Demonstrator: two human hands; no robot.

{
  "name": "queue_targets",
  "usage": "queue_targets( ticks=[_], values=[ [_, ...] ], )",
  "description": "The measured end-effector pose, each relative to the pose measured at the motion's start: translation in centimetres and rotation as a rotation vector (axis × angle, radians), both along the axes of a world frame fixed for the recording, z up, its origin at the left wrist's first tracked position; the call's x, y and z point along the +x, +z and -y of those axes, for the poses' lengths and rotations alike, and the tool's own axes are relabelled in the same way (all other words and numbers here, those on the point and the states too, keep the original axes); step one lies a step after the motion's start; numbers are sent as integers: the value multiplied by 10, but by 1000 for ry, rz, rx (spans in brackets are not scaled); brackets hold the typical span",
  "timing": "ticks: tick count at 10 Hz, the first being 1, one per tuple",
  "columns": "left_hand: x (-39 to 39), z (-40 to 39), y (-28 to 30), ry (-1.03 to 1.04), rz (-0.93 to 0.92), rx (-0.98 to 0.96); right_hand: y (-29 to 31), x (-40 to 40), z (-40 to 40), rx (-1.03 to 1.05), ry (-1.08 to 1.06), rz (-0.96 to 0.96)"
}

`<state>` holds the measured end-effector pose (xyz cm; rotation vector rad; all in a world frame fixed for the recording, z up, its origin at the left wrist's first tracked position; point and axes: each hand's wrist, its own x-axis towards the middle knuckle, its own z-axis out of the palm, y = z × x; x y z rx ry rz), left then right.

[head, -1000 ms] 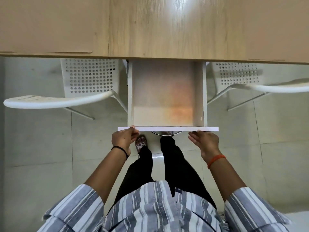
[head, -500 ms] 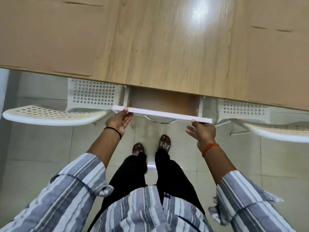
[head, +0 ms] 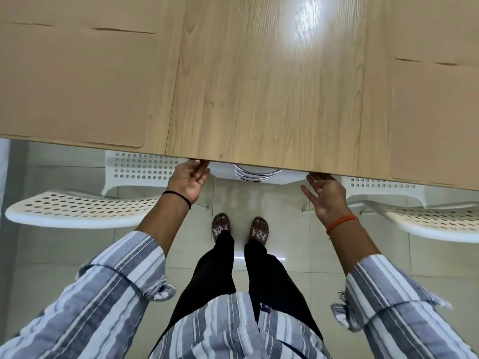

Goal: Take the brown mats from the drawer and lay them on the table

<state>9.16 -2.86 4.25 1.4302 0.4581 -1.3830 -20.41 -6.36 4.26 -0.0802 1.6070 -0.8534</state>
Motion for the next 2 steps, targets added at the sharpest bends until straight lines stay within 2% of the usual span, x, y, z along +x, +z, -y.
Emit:
queue_targets(
  ticks=[1, 2],
  values=[
    [1, 2, 2, 5, -15, -18, 2, 6, -2, -10, -11, 26],
    [0, 1, 7, -123, 33, 2, 14, 15, 2, 46, 135, -49]
  ],
)
